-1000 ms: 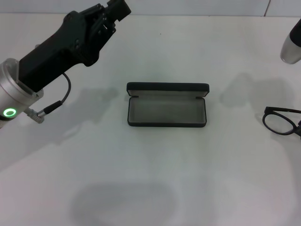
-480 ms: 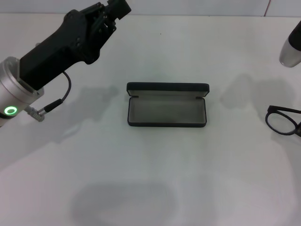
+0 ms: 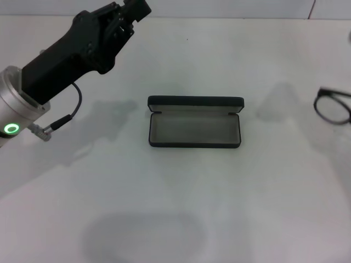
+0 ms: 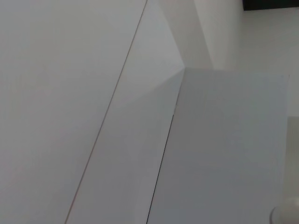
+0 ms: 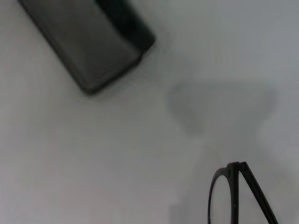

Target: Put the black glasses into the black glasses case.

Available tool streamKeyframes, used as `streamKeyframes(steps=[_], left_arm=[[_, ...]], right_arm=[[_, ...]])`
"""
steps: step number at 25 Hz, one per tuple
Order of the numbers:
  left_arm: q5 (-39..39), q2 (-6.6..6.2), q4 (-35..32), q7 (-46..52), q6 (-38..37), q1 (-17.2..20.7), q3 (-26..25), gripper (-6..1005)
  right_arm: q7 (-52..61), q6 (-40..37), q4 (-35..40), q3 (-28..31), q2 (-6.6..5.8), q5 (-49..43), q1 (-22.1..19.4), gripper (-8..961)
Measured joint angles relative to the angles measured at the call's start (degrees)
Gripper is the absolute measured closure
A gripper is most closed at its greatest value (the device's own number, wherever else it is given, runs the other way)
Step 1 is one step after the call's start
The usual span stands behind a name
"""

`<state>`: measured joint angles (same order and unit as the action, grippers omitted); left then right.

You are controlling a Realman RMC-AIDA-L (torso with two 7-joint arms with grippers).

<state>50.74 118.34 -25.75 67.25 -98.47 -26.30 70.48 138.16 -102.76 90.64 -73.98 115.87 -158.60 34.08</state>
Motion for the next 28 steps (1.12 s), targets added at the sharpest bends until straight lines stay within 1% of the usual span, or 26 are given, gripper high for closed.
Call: streamKeyframes(steps=[2, 4, 6, 8, 9, 12, 13, 14, 15, 16, 18, 19, 22, 24, 28], left_arm=[[-0.1, 0.03, 0.0, 0.1, -0.1, 0.0, -0.3, 950], [-0.1, 0.13, 0.0, 0.2, -0.1, 0.0, -0.7, 951], [-0.1, 0.22, 0.0, 0.3, -0.3, 0.0, -1.3, 951], [-0.1, 0.23, 0.0, 0.4, -0.4, 0.0, -1.6, 951], [-0.1, 0.21, -0.2, 0.6, -0.5, -0.1, -1.6, 950], [-0.1, 0.06, -0.4, 1.4, -0.5, -0.7, -1.6, 950], [-0.1, 0.02, -0.4, 1.7, -0.5, -0.9, -1.6, 950], [-0.1, -0.10, -0.4, 2.2, -0.5, -1.1, -1.6, 950], [-0.1, -0.21, -0.4, 2.8, -0.5, -1.1, -1.7, 950], [-0.1, -0.34, -0.4, 3.4, -0.5, -1.1, -1.9, 950], [0.0, -0.50, -0.3, 4.5, -0.5, -1.1, -2.5, 950], [0.0, -0.52, -0.2, 4.7, -0.4, -1.1, -2.8, 950], [-0.1, -0.47, 0.0, 5.3, 0.2, -1.5, -3.0, 951], [0.2, -0.48, 0.0, 6.3, 0.6, -1.9, -2.9, 951], [4.5, -0.44, -0.2, 9.2, 0.6, -4.0, -2.5, 951]], right_arm=[[-0.1, -1.6, 5.4, 2.6, -0.11, 3.1, -1.5, 896], [-1.3, -3.5, 11.7, 7.0, -0.33, 10.0, -3.5, 897], [-4.6, -4.7, 17.1, 11.8, -0.35, 19.5, -6.3, 898], [-10.8, -4.8, 19.0, 15.5, -0.17, 30.9, -9.9, 898], [-14.5, -4.8, 18.6, 16.5, -0.06, 36.4, -12.0, 898], [-28.4, -3.5, 14.8, 17.0, 0.17, 49.9, -18.3, 898], [-28.4, -3.5, 14.8, 17.0, 0.17, 49.9, -18.3, 898], [-40.4, -3.2, 8.6, 16.8, 0.23, 60.9, -21.8, 898], [-43.6, -3.6, 6.2, 17.1, 0.19, 64.5, -22.2, 898], [-45.9, -4.0, 4.1, 17.3, 0.16, 67.4, -22.4, 898], [-52.0, -6.9, -2.4, 19.2, -0.07, 75.0, -22.4, 898], [-54.0, -8.2, -4.4, 20.2, -0.11, 76.9, -22.4, 898], [-57.9, -12.3, -9.0, 23.1, -0.11, 80.8, -21.8, 898], [-59.6, -14.3, -11.2, 23.8, -0.17, 82.5, -21.2, 898], [-61.6, -16.7, -16.7, 23.3, -0.23, 84.0, -17.5, 898]])
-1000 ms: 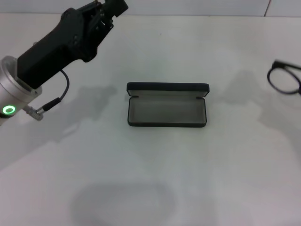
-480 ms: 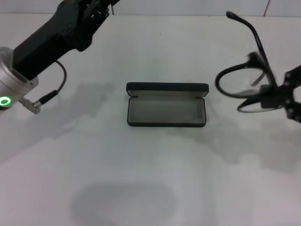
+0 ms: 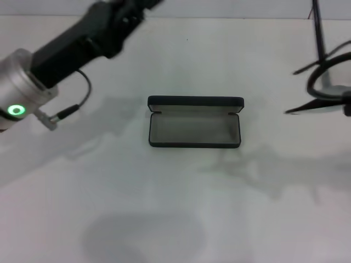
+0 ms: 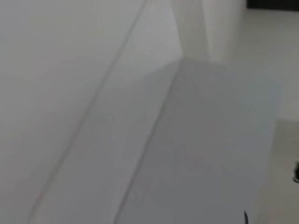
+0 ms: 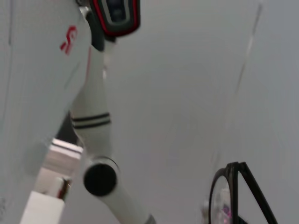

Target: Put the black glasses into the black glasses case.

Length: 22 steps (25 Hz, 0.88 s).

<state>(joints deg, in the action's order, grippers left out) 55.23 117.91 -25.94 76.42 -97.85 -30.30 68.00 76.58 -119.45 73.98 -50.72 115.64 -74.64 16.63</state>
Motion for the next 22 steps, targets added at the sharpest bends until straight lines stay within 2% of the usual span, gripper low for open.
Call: streamKeyframes(steps=[6, 9, 15, 22], left_arm=[[4.7, 1.44, 0.4, 1.4, 0.1, -3.2, 0.0, 950], [5.3, 1.72, 1.2, 1.6, 0.0, -4.4, 0.1, 951], [5.8, 1.78, 2.4, 1.7, -0.3, -6.2, 0.6, 950], [5.5, 1.80, 2.5, 1.8, -0.8, -7.7, 3.0, 951]], right_arm=[[-5.5, -2.6, -12.5, -1.8, -0.15, 0.1, 8.6, 898], [-8.3, -3.6, -19.6, -3.0, -0.43, -0.3, 12.3, 899], [-11.6, -3.6, -26.6, -6.5, -0.52, -1.2, 15.4, 899], [-12.4, -3.6, -29.8, -7.8, -0.43, -1.5, 16.2, 899]])
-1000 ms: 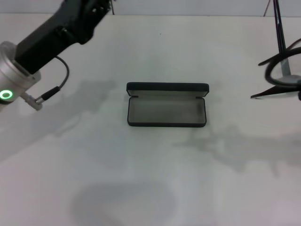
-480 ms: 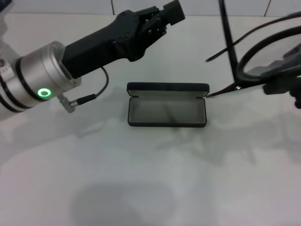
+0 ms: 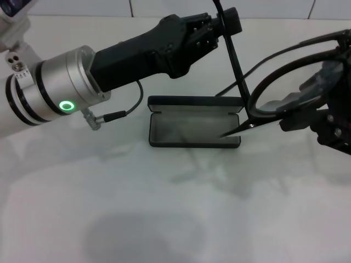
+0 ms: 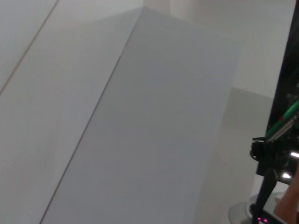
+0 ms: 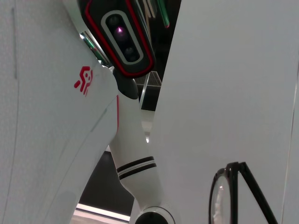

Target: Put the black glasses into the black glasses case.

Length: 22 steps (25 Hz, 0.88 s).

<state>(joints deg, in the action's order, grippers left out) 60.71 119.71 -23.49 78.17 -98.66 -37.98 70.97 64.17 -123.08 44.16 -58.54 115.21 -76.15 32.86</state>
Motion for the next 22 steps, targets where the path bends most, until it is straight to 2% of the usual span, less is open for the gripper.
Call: streamKeyframes(steps=[13, 22], left_arm=[[0.9, -0.51, -0.6, -0.7, -7.8, -0.3, 0.0, 954], [2.3, -0.18, -0.6, -1.1, -8.8, -0.2, -0.5, 956]], right_arm=[[-0.2, 0.0, -1.2, 0.1, -0.16, 0.0, -0.4, 899], [-0.5, 0.0, -2.7, 0.1, -0.35, 0.0, 0.0, 899]])
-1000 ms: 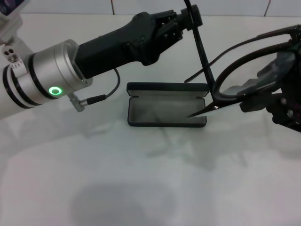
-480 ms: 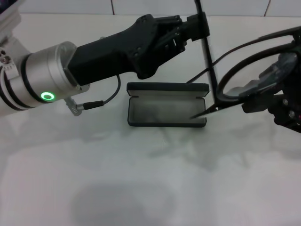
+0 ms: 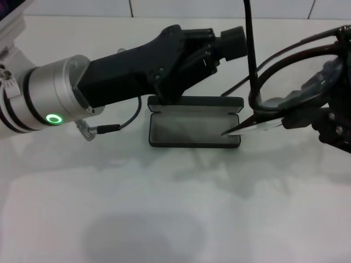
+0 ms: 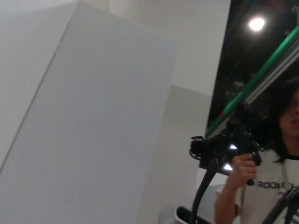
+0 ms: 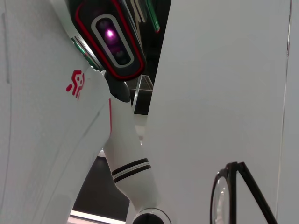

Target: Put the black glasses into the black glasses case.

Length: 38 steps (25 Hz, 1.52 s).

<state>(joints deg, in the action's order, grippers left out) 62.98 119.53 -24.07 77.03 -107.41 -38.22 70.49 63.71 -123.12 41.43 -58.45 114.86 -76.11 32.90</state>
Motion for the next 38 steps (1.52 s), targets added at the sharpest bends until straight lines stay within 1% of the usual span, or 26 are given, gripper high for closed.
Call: streamKeyframes(steps=[6, 11, 16, 21, 38], left_arm=[[-0.1, -0.03, 0.2, -0.6, 5.3, 1.3, -1.2, 955], [0.0, 0.09, 0.4, -0.6, 6.8, 1.1, -1.3, 955], [0.3, 0.22, 0.1, -0.6, 4.9, -0.3, 0.0, 955], [0.0, 0.22, 0.0, -0.8, 2.5, -1.3, 1.8, 956], [-0.2, 0.30, 0.0, -1.0, -2.3, -1.6, 2.6, 955]], right_arm=[[0.0, -0.1, 0.2, -0.1, 0.15, 0.0, -0.3, 899], [0.0, -0.1, 0.0, -0.5, 0.11, 0.0, 0.0, 899], [0.0, 0.4, -0.5, -0.6, 0.05, -0.6, 0.6, 900], [-0.4, 0.5, -2.6, -0.5, -0.37, -0.7, 1.5, 900], [-1.0, 0.9, -4.3, -0.7, -0.67, -0.8, 1.5, 900]])
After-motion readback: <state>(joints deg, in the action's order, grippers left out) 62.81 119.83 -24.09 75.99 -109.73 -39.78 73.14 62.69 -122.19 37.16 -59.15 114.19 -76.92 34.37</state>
